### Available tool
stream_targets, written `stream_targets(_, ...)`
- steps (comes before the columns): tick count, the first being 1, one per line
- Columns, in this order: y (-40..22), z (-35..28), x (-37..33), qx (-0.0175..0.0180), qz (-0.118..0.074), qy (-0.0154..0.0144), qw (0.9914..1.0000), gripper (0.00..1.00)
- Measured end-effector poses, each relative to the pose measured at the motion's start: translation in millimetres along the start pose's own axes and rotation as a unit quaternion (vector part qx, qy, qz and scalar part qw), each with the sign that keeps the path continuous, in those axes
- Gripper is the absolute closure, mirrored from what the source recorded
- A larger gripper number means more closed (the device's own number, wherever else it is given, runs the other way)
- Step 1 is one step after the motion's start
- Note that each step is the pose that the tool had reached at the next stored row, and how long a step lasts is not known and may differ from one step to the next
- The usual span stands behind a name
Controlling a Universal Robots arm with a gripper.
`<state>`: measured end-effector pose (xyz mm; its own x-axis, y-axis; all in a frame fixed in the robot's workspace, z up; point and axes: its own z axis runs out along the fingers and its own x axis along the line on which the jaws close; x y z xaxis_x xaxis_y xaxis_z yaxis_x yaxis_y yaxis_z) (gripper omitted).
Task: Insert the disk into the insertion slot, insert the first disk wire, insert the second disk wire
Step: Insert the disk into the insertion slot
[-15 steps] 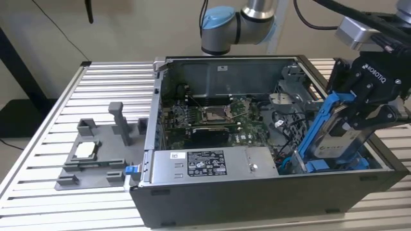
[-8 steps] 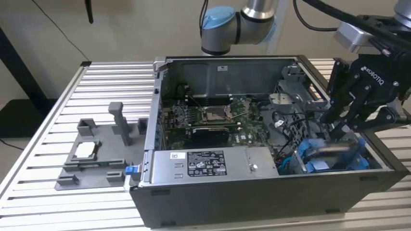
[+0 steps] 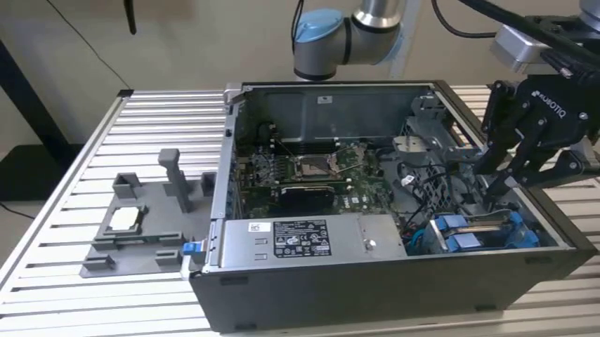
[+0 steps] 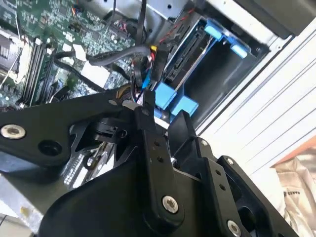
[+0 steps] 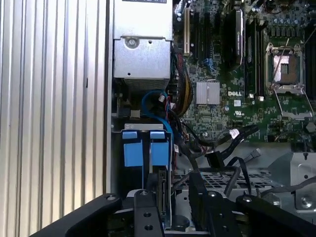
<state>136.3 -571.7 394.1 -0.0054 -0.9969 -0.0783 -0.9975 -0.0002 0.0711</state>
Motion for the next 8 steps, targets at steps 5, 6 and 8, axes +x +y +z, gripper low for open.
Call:
stream_targets(5, 0.8, 0.2, 0.1, 0.0384, -0.006, -0.0158, 0.99912, 0.60)
stream_targets(6, 1.0, 0.2, 0.0, 0.0448, -0.007, -0.0195, 0.99878, 0.60)
stream_targets(8, 1.4, 0.2, 0.0, 0.0522, -0.009, -0.0297, 0.99815, 0.60)
